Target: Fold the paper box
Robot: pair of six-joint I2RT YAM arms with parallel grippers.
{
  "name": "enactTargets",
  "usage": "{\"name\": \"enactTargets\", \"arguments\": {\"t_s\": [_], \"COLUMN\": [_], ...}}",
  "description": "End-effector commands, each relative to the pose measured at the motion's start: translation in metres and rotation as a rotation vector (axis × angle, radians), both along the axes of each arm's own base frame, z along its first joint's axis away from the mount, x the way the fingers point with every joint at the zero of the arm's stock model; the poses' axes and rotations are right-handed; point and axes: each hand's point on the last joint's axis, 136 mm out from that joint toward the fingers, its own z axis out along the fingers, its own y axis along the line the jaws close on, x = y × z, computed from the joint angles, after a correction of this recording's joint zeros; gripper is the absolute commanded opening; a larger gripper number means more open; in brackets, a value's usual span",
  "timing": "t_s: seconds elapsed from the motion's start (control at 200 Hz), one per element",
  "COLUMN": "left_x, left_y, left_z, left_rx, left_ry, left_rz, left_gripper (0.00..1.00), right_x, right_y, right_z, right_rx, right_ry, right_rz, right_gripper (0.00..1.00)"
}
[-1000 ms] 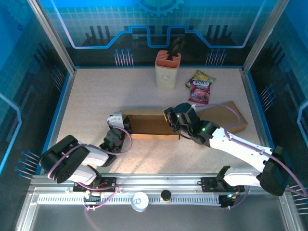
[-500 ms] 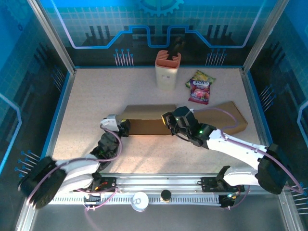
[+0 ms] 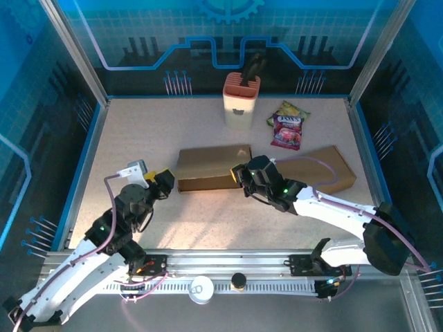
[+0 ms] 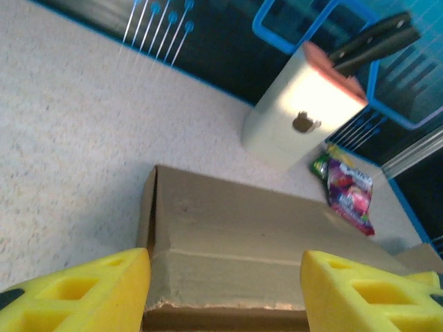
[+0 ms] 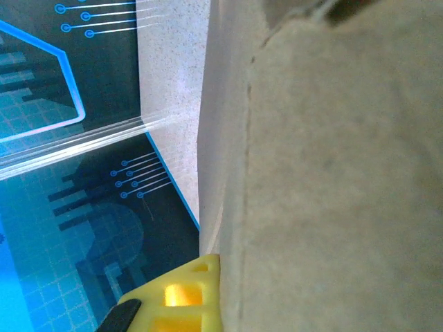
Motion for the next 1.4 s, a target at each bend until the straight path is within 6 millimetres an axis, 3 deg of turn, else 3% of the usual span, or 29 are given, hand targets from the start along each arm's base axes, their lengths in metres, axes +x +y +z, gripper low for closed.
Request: {"name": "enactTargets", "arguments": {"t_s": [0.0, 0.165, 0.425, 0.645, 1.121, 1.391], "left_x": [-0.021, -0.014, 0.002, 0.002, 0.005, 0.010], "left_y": [-0.004, -0.007, -0.003, 0.000, -0.003, -0.003], "left_z": [-0.041, -0.035, -0.064, -0.084, -0.128, -0.145], "left_rx": [0.045, 0.056, 0.019, 0.004, -0.007, 0.019], "left_ry": [0.247, 0.256, 0.359, 0.394, 0.458, 0.495], "left_rz": [-0.048, -0.047, -0.034, -0.027, -0.020, -0.011], "left_gripper": [0.60, 0.66, 0.73, 0.73, 0.59, 0.54], "right_x": [-0.002, -0.008, -0.018, -0.024, -0.041, -0.044], "right_y": [-0.003, -0.002, -0.003, -0.005, -0.006, -0.009], "right_z": [-0.009, -0.019, -0.037, -0.053, -0.094, -0.106], "right_rx": [-0.038, -0.056, -0.067, -0.086, -0.116, -0.136], "right_ry": [-0.003, 0.007, 0.022, 0.041, 0.093, 0.111], "right_rz": [0.026, 0.067, 0.121, 0.143, 0.235, 0.245], "right_gripper": [0.00, 0.00, 0.00, 0.00, 0.00, 0.10]}}
